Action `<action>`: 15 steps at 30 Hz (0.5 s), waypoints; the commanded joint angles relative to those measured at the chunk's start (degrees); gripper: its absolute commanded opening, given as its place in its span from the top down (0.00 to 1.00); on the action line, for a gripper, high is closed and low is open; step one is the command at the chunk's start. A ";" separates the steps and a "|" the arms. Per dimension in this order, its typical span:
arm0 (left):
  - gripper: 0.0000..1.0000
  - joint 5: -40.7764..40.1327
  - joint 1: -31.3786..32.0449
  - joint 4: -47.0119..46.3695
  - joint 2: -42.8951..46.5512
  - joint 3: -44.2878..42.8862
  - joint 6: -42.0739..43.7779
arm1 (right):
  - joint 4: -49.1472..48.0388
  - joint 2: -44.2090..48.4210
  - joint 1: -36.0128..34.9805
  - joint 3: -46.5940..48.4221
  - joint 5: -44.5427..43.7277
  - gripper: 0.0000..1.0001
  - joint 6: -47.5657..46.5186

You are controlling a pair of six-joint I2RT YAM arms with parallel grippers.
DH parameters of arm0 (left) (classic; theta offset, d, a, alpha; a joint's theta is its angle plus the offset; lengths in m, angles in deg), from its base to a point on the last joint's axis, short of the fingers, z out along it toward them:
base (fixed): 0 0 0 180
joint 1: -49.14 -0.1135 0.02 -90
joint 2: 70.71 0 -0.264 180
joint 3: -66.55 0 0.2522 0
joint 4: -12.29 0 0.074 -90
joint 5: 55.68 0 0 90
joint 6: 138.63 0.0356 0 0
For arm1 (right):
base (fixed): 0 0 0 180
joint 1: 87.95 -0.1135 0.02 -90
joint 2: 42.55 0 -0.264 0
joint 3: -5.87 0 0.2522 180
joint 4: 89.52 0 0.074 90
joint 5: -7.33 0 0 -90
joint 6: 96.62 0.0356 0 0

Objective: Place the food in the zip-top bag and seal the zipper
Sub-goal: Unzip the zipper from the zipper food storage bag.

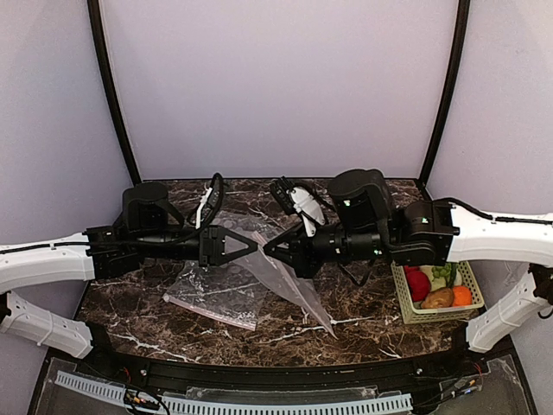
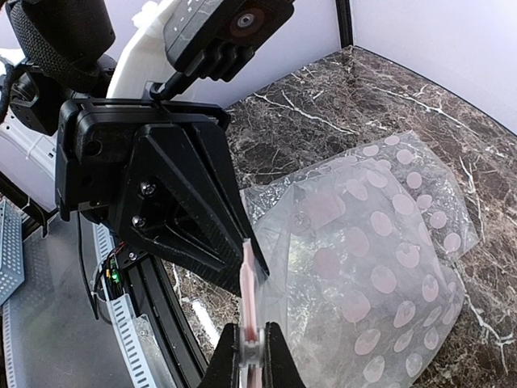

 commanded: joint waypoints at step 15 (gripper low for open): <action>0.99 -7.18 -4.40 -1.72 3.11 2.21 -1.99 | 7.01 0.47 -0.42 -2.34 1.32 1.00 1.17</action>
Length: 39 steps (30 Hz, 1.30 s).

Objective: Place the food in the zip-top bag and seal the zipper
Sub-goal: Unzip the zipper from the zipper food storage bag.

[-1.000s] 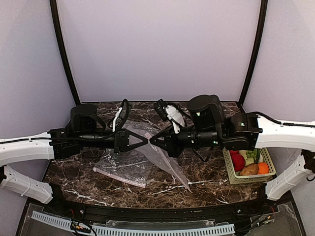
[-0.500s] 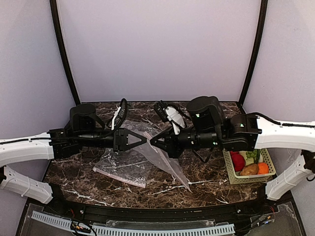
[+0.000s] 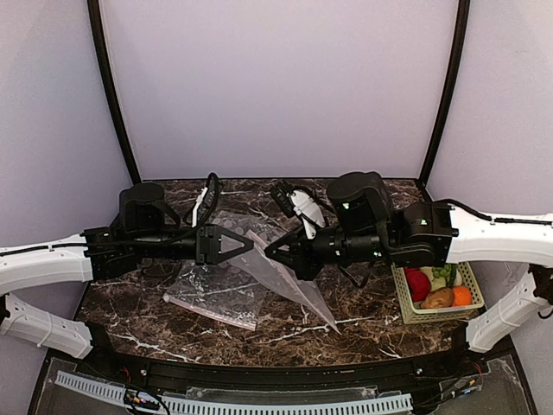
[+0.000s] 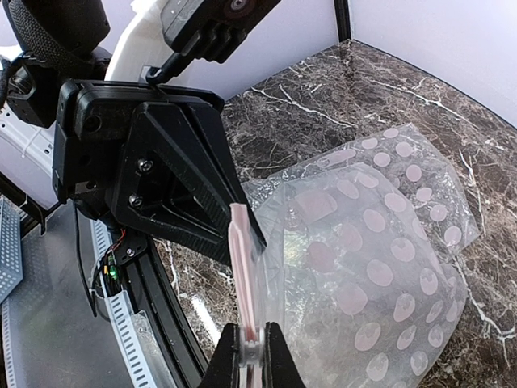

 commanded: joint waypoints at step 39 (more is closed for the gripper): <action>0.99 -8.00 -7.06 -1.53 2.98 2.16 -3.54 | 7.06 -0.04 -0.41 -3.47 2.08 1.00 1.48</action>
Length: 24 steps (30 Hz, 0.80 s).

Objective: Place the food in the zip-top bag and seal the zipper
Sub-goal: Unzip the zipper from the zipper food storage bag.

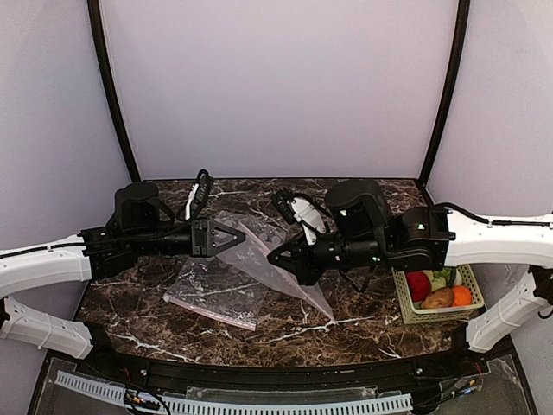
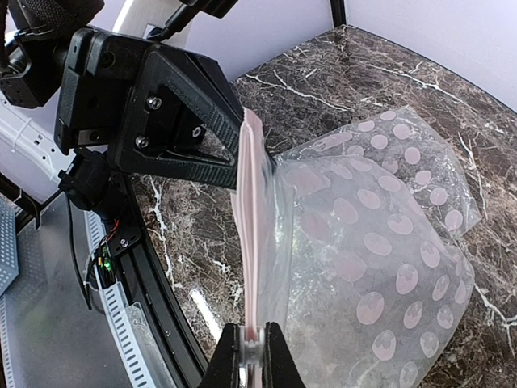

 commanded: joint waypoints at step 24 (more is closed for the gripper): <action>0.99 -6.19 -5.60 1.89 4.46 0.55 -0.34 | 7.13 1.15 -0.52 -4.53 2.59 1.00 3.09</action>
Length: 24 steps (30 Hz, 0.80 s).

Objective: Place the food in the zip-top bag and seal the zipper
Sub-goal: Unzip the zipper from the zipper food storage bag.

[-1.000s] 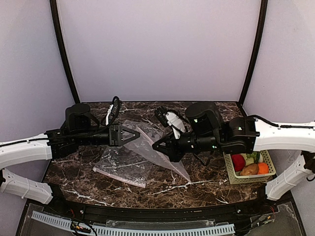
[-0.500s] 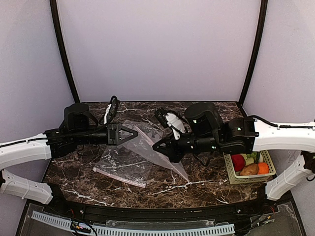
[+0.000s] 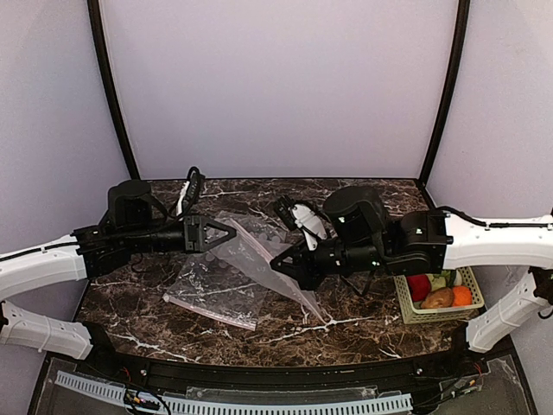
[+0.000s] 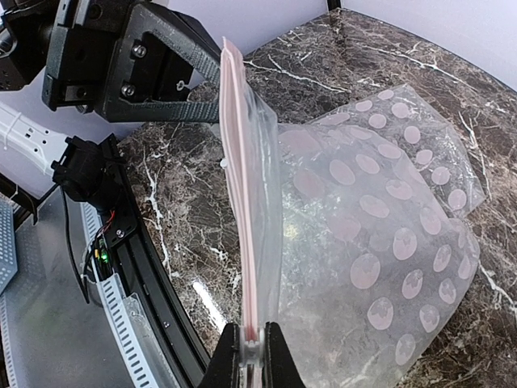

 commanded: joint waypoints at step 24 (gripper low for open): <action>0.99 -4.02 -7.82 1.28 2.39 -1.38 -0.73 | 4.69 1.53 -0.64 -5.96 4.46 1.00 3.20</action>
